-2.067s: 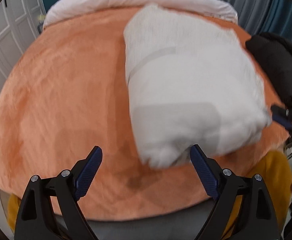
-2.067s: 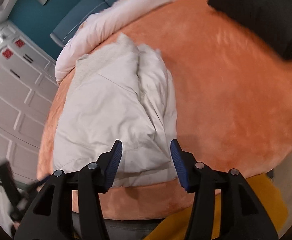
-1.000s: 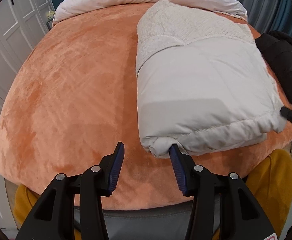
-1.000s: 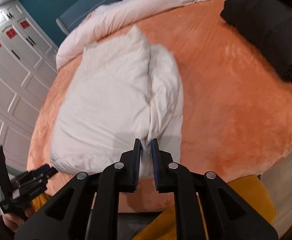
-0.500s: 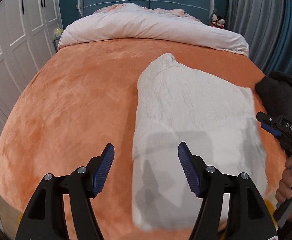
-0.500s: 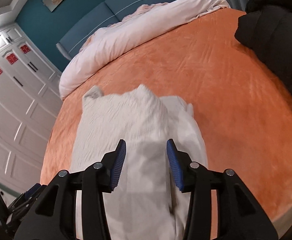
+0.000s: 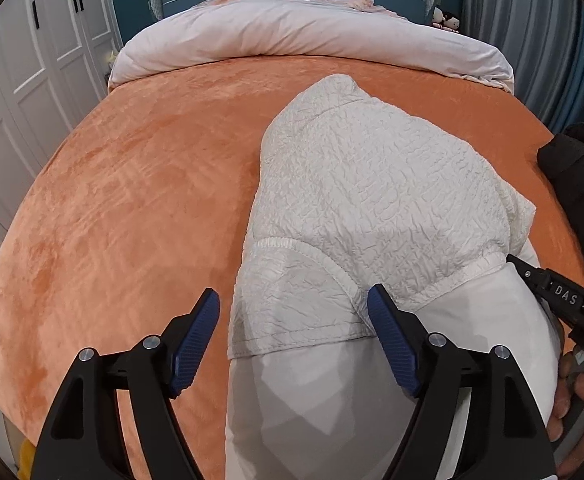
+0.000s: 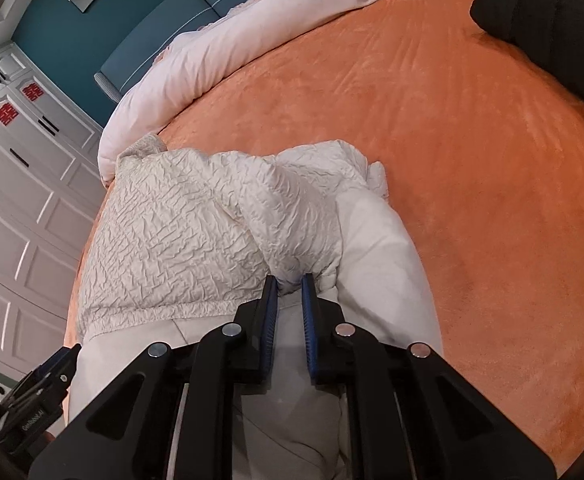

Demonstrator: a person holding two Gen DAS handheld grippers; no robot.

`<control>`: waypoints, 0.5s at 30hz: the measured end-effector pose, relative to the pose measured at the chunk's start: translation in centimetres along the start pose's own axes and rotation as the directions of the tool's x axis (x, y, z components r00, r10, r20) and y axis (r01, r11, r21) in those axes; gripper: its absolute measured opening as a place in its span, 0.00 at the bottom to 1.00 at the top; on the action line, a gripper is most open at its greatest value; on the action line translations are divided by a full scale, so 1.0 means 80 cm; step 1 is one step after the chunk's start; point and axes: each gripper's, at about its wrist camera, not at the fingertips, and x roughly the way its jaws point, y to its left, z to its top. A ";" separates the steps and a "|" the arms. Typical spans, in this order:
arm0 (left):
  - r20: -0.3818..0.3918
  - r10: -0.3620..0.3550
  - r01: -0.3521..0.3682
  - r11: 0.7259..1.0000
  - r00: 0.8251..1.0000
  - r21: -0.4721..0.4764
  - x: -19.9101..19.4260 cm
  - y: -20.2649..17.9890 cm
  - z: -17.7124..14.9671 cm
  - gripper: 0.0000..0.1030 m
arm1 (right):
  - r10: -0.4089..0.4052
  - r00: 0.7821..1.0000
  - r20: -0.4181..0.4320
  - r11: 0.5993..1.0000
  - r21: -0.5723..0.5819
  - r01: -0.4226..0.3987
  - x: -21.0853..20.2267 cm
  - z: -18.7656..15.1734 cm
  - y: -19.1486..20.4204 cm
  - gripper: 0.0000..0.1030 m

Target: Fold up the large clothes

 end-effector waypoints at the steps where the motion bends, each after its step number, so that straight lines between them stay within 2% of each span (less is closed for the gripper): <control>1: -0.004 0.002 -0.002 1.000 1.000 -0.004 0.000 0.001 0.000 0.73 | -0.002 1.000 -0.001 1.000 -0.004 0.002 -0.002 0.001 0.002 0.10; 4: -0.012 0.005 -0.005 1.000 1.000 -0.008 0.000 0.005 0.001 0.73 | -0.012 1.000 0.002 1.000 0.004 0.011 -0.025 0.001 0.008 0.14; 5: -0.018 0.000 0.000 1.000 1.000 -0.011 -0.003 0.007 0.001 0.73 | 0.001 1.000 0.010 1.000 0.009 -0.001 -0.037 0.003 0.010 0.20; 8: -0.041 -0.033 0.032 0.999 0.999 -0.031 -0.011 0.018 0.004 0.76 | 0.003 0.998 0.055 1.000 -0.007 -0.003 -0.075 -0.004 0.010 0.58; 11: -0.047 -0.077 0.074 0.995 0.996 -0.061 -0.023 0.038 0.005 0.83 | 0.012 0.999 0.048 1.000 -0.015 -0.011 -0.099 -0.016 -0.002 0.62; 15: -0.048 -0.138 0.129 0.980 0.989 -0.154 -0.022 0.072 0.009 0.84 | 0.004 1.000 -0.019 0.999 0.037 -0.003 -0.087 -0.026 -0.031 0.64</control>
